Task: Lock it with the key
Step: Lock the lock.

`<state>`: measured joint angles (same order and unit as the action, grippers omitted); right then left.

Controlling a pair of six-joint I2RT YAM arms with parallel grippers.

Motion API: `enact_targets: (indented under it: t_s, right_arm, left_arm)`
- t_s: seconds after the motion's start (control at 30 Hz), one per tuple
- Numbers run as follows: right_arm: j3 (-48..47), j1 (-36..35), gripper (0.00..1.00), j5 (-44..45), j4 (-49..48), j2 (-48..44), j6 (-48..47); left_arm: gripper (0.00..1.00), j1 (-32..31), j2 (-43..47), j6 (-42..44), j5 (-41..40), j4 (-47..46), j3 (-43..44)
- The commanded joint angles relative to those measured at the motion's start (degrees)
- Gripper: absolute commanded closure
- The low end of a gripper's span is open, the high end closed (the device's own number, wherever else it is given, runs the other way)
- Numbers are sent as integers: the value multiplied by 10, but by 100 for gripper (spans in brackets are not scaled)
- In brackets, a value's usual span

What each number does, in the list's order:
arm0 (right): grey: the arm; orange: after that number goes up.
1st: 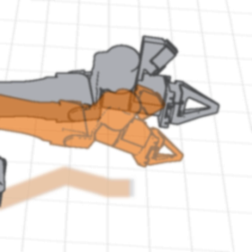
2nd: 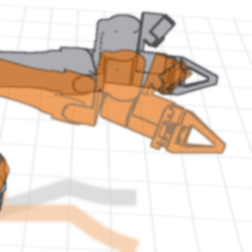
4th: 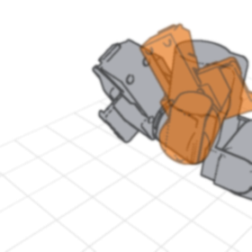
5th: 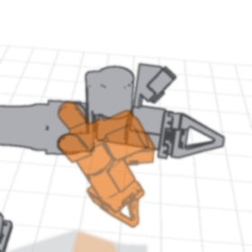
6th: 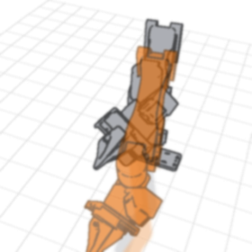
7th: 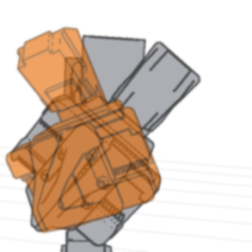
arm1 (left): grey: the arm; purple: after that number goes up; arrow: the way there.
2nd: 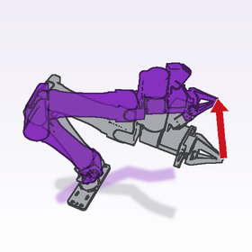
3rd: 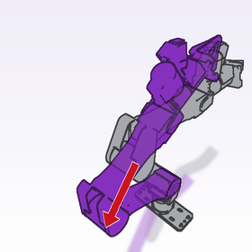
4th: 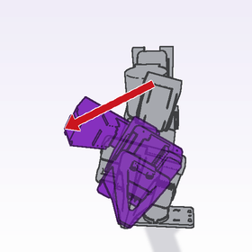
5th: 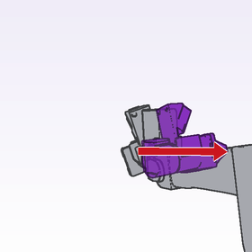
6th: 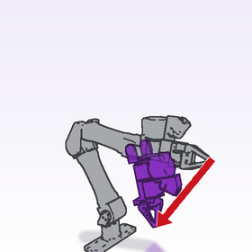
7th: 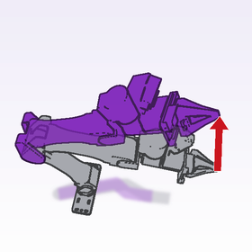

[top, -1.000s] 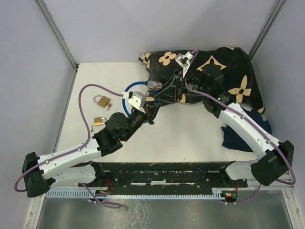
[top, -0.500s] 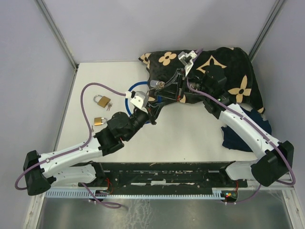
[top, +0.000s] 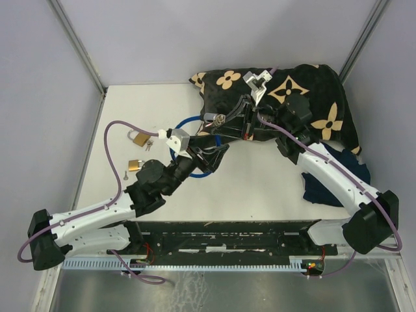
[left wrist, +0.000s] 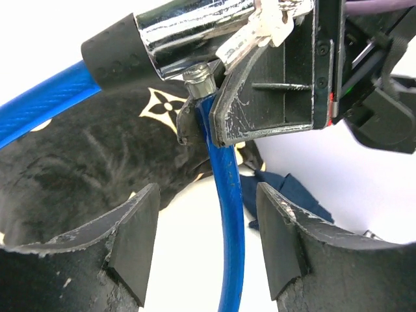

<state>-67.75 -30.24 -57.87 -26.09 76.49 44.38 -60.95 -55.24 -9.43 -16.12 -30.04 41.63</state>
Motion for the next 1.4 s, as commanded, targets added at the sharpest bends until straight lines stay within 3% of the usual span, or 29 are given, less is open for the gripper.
enact_targets:
  t_s: [0.0,0.17,0.23,0.4,0.5,0.93,1.0,1.07,1.13,1.2,1.27,1.3,1.37]
  right_arm:
    - [5,2,98,-15,-156,-16,62]
    - [15,2,98,-16,-187,-17,72]
    - [19,2,98,-17,-193,-19,72]
    - [26,1,98,-17,-220,-20,86]
    - [31,1,98,-18,-224,-22,83]
    - [43,2,98,-20,-221,-26,61]
    - [44,1,98,-20,-221,-26,60]
    - [44,1,98,-21,-220,-26,57]
    - [42,2,96,-26,-210,-27,50]
    - [34,3,84,-37,-165,-31,21]
    - [18,6,65,-52,-58,-39,-45]
    - [-1,8,58,-63,50,-44,-104]
    - [-54,16,48,-62,328,-59,-341]
  left_arm:
    - [33,-1,3,-60,31,-66,-2]
    - [41,-2,-10,-96,54,-123,-12]
    - [48,-2,-15,-96,54,-119,-3]
    - [51,0,-31,-87,41,-109,10]
    - [58,2,-39,-86,35,-108,15]
    - [57,22,-42,-123,47,-118,23]
    - [65,31,-44,-135,64,-125,21]
    - [87,37,-46,-139,83,-129,21]
    - [96,42,-46,-124,105,-128,21]
    - [97,45,-45,-82,126,-101,26]
    - [97,45,-36,-25,125,-74,24]
    - [97,46,-29,1,115,-59,19]
    - [97,45,-15,57,97,-30,13]
